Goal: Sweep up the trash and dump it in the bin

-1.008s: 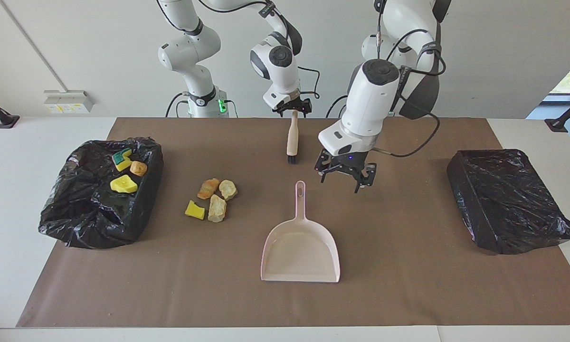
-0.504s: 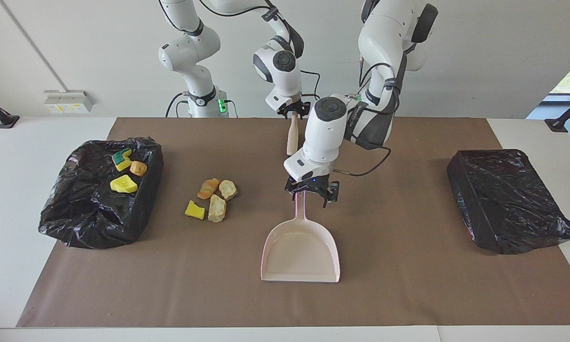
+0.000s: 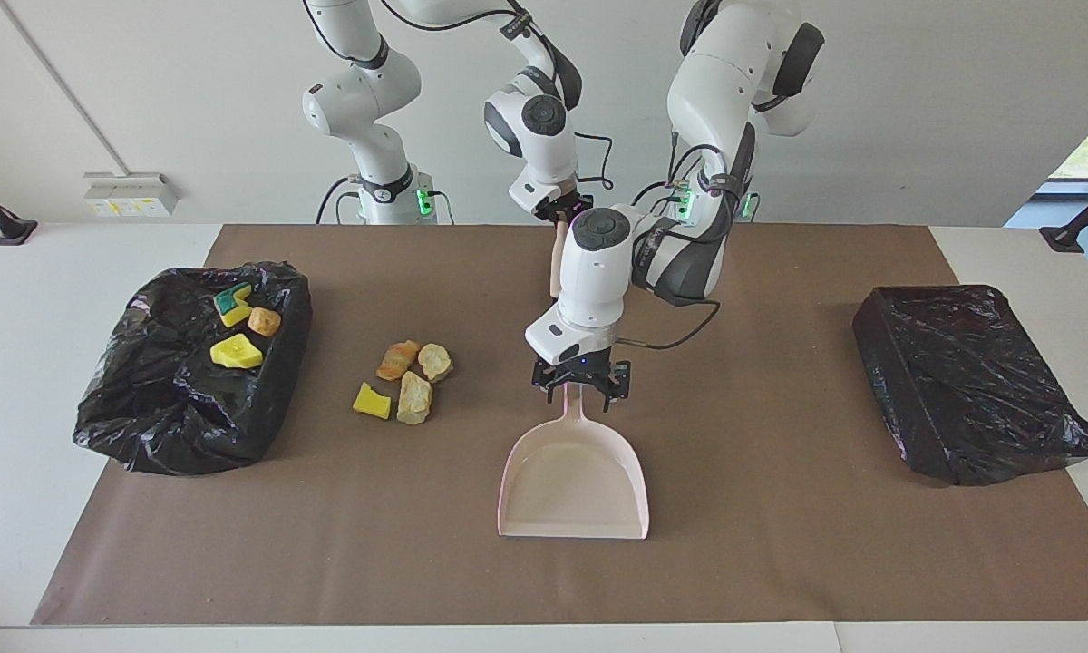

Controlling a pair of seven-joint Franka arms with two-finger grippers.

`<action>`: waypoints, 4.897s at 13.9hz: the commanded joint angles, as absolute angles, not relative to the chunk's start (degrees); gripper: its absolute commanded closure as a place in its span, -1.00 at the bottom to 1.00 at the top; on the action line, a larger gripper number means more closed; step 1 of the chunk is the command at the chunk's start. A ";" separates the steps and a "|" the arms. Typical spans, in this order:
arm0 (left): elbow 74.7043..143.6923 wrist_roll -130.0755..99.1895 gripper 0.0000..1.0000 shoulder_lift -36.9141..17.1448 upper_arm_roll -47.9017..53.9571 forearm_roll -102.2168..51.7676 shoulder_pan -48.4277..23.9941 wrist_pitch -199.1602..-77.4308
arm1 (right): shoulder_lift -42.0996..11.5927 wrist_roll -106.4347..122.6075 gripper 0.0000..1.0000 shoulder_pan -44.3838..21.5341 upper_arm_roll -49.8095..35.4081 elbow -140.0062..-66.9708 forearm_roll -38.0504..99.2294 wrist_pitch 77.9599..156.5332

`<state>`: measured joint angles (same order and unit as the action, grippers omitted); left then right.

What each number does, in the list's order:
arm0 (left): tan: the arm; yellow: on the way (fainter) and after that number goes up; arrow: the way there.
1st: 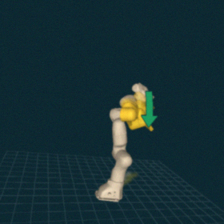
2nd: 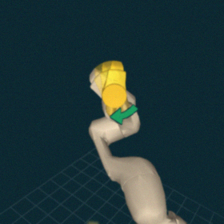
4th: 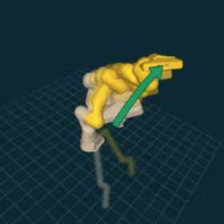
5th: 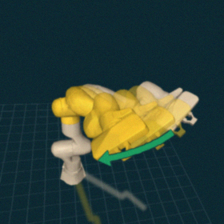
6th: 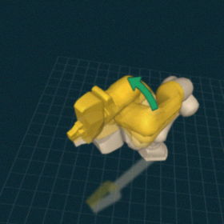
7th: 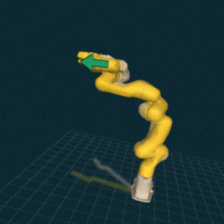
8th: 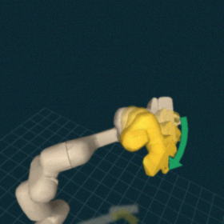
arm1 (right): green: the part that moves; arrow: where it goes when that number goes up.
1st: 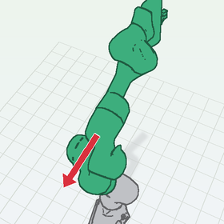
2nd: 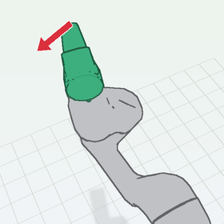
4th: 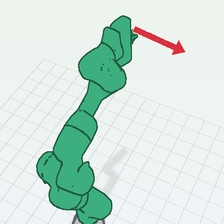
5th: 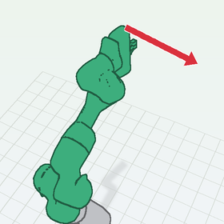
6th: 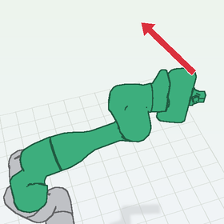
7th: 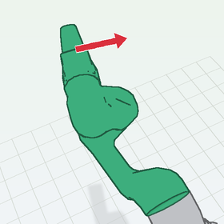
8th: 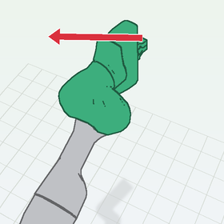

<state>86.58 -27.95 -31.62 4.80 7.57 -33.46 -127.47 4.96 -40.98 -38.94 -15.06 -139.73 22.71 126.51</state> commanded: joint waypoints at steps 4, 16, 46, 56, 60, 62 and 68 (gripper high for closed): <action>88.16 -29.36 0.59 -30.50 3.69 9.05 -34.89 -126.83 | 13.00 -36.57 1.00 -31.74 -14.85 -139.13 16.80 114.62; 101.42 -1.36 0.98 -13.98 3.52 9.14 -30.24 -117.87 | 14.95 -16.02 1.00 -5.92 -14.85 -138.25 1.78 104.76; 113.99 42.19 1.00 -10.11 3.96 8.00 -29.18 -126.39 | -4.32 -15.39 1.00 2.97 -14.94 -110.99 -2.44 88.61; 114.17 42.10 1.00 -10.19 3.96 8.00 -28.74 -127.35 | 0.98 -17.83 1.00 -0.88 -15.29 -130.08 1.46 99.75; 114.26 42.27 1.00 -10.11 3.96 7.91 -28.65 -127.35 | -2.55 -27.32 1.00 -10.18 -15.29 -130.08 12.01 105.63; 114.52 42.45 1.00 -10.02 3.96 8.00 -28.83 -127.09 | -3.42 -27.34 1.00 -10.72 -15.29 -129.47 19.48 107.13; 116.37 42.80 1.00 -8.96 3.87 8.00 -29.00 -127.97 | -7.63 -21.62 1.00 -12.83 -15.38 -121.32 35.50 106.18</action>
<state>113.47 41.77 -11.25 4.35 7.96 -28.53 -126.35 -4.02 -24.26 -12.90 -15.27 -126.13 31.60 106.98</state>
